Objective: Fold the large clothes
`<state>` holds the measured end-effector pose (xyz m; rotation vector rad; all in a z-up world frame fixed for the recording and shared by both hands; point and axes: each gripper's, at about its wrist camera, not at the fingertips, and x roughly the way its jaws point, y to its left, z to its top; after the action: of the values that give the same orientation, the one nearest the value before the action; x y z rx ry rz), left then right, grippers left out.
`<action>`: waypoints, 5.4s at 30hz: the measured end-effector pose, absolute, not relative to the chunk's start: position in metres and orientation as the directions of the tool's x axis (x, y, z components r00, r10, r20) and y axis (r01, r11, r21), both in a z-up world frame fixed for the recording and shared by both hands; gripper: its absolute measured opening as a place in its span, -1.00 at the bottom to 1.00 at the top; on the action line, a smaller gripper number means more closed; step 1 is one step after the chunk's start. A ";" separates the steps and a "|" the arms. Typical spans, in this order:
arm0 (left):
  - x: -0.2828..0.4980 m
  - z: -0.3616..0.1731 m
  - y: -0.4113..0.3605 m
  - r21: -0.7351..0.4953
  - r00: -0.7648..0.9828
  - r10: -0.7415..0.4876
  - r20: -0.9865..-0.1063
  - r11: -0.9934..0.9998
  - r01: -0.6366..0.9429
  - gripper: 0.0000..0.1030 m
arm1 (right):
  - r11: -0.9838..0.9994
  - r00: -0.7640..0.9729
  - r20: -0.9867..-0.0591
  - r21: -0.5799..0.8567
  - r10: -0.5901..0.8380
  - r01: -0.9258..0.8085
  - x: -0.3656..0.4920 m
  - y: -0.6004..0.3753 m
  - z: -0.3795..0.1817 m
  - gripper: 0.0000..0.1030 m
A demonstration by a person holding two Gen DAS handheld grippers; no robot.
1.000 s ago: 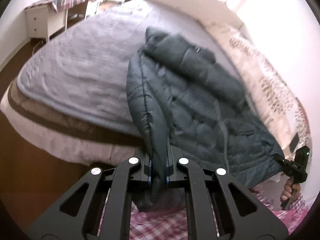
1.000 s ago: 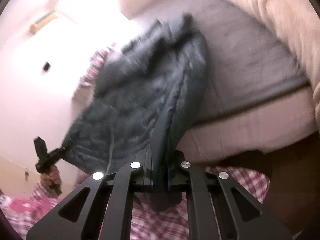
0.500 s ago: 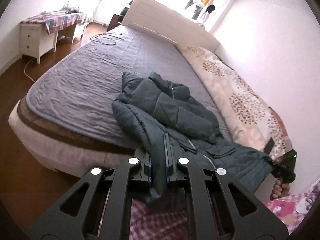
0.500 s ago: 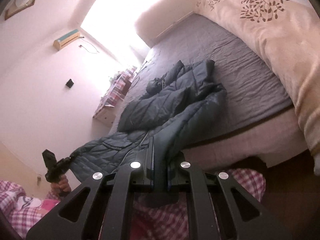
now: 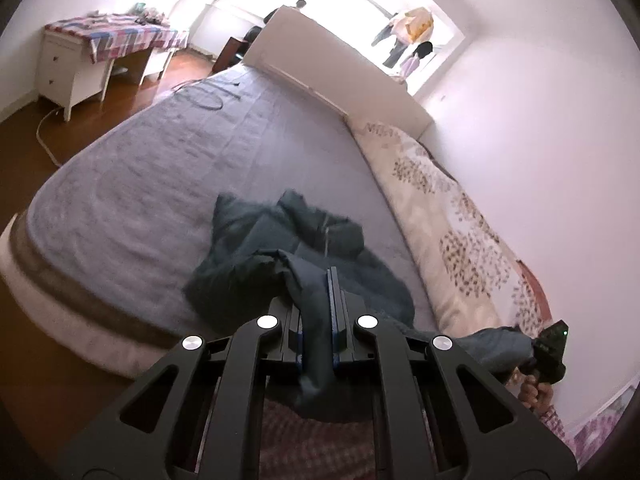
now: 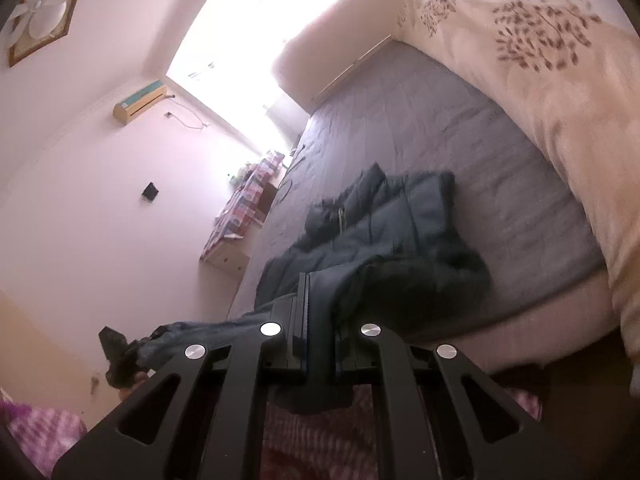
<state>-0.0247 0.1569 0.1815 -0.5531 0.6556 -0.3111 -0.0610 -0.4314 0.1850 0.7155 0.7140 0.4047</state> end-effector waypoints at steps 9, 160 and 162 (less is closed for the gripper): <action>0.120 0.189 0.140 -0.533 0.769 -0.341 -0.540 0.846 0.001 -0.80 | 0.746 0.701 -0.510 0.664 0.499 -0.048 0.099 -0.432 0.195 -0.81; 0.126 -0.016 0.102 -0.581 0.599 -0.284 -0.749 0.715 -0.388 0.74 | 0.836 0.493 -0.757 0.539 0.429 0.101 0.071 -0.388 0.022 0.49; 0.132 -0.021 0.104 -0.587 0.598 -0.282 -0.750 0.700 -0.407 0.76 | 0.781 0.524 -0.728 0.600 0.442 0.174 0.073 -0.412 0.016 0.52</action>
<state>0.1322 0.1036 -0.0213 -0.8246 0.9552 0.0829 0.0729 -0.4118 0.0162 0.6846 1.0266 0.1761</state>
